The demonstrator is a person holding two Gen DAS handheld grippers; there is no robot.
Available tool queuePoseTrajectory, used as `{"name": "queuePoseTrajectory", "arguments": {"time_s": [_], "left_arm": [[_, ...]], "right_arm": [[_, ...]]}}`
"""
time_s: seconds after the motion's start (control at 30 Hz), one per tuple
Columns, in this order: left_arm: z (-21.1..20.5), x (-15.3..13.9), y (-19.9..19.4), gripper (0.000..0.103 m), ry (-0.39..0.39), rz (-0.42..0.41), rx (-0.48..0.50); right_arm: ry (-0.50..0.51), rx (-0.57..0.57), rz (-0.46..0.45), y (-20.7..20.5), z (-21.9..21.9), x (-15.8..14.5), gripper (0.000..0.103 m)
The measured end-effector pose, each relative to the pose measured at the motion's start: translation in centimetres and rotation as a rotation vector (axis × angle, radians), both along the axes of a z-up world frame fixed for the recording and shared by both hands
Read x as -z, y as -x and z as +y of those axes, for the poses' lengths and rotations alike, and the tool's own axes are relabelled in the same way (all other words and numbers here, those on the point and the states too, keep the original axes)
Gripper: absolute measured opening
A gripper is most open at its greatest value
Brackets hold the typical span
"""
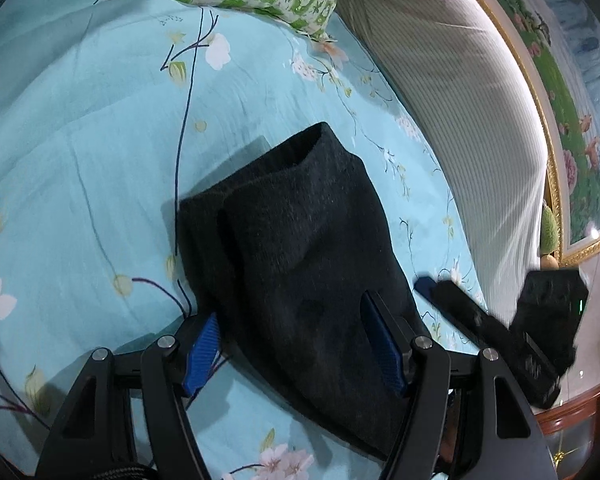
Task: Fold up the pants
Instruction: 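Grasp the folded pants edge with the left gripper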
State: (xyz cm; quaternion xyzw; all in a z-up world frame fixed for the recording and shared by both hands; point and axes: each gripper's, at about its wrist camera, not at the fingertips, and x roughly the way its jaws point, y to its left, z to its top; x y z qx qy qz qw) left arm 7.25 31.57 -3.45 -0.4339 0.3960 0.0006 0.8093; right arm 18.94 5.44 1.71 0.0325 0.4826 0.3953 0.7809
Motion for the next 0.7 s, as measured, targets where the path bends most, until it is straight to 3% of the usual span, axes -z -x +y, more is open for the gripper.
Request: {"name": "queuePoseTrajectory", "arguments": {"time_s": [0.23,0.33,0.47,0.53,0.7], "left_arm": [[-0.1,0.0,-0.4,0.065,-0.015,-0.002,-0.015],[0.0,0.1,-0.2,0.056,-0.033,0.007,-0.017],[0.9,0.8,0.2,0.034,-0.017,0.019,-0.046],[1.3,1.1,0.2,0.03,-0.002,0.023,-0.051],[0.9,0.5,-0.1,0.022,-0.05,0.03,-0.032]], "right_arm": [[0.057,-0.11,0.014,-4.2,4.2,1.4,0.048],[0.108,-0.174,0.025,-5.1,6.1,2.6,0.048],[0.119,-0.237,0.047,-5.8,7.8,3.7,0.048],[0.129,-0.256,0.042,-5.7,8.3,3.9,0.048],[0.15,-0.258,0.011,-4.9,8.7,3.5,0.027]]}}
